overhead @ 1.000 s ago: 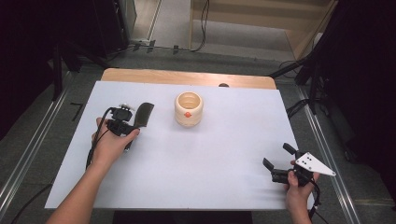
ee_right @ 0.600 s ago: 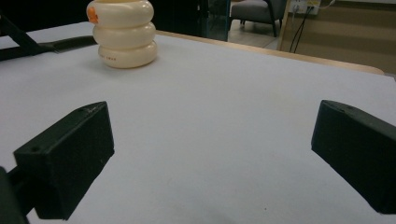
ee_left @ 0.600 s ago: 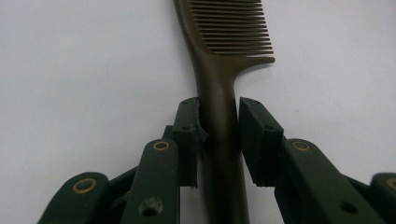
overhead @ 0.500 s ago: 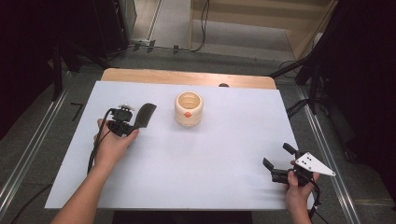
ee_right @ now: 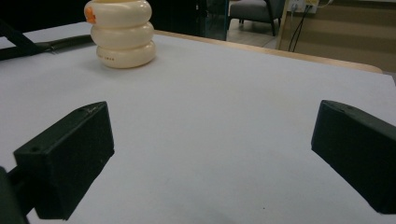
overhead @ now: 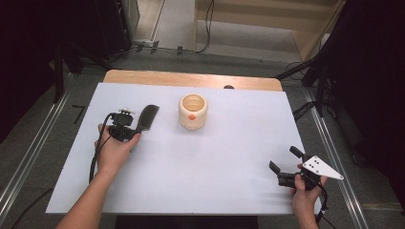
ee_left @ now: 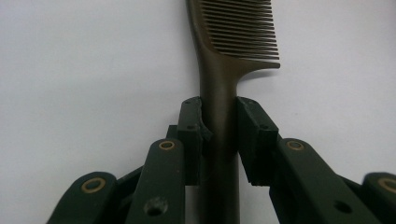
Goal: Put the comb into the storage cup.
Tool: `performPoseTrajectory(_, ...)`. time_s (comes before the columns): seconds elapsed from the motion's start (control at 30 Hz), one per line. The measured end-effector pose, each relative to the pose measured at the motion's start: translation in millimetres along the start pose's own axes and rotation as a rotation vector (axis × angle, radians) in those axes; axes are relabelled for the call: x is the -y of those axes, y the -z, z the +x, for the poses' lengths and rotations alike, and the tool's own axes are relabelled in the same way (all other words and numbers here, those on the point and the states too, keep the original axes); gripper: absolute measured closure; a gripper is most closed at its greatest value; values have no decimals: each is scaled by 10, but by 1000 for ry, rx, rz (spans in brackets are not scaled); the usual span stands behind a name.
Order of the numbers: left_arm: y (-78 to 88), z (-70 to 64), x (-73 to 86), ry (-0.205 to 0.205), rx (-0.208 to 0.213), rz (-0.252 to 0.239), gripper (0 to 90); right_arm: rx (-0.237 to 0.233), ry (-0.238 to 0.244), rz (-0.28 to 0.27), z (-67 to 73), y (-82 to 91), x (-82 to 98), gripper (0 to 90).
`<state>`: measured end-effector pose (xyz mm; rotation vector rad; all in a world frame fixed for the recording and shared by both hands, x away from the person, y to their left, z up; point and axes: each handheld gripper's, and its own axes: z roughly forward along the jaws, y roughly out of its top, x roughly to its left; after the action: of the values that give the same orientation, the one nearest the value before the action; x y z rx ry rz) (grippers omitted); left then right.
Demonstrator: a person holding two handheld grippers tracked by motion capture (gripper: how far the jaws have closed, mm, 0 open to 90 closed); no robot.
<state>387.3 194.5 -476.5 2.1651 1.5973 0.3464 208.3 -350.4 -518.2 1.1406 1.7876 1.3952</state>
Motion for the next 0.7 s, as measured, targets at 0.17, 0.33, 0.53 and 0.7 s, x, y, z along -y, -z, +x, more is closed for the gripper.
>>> performPoseTrajectory(0.17,20,65,26,18,54,-15,728,-1,1,0,-1,-1,-2,0)
performPoseTrajectory(0.33,64,61,56,14,60,-53,728,-5,-4,2,-11,5,-8,0)
performPoseTrajectory(0.53,180,54,74,21,81,-126,728,-20,-35,9,-38,0,-48,0)
performPoseTrajectory(0.7,276,15,111,7,97,-188,728,-51,-50,2,-22,14,-135,0)
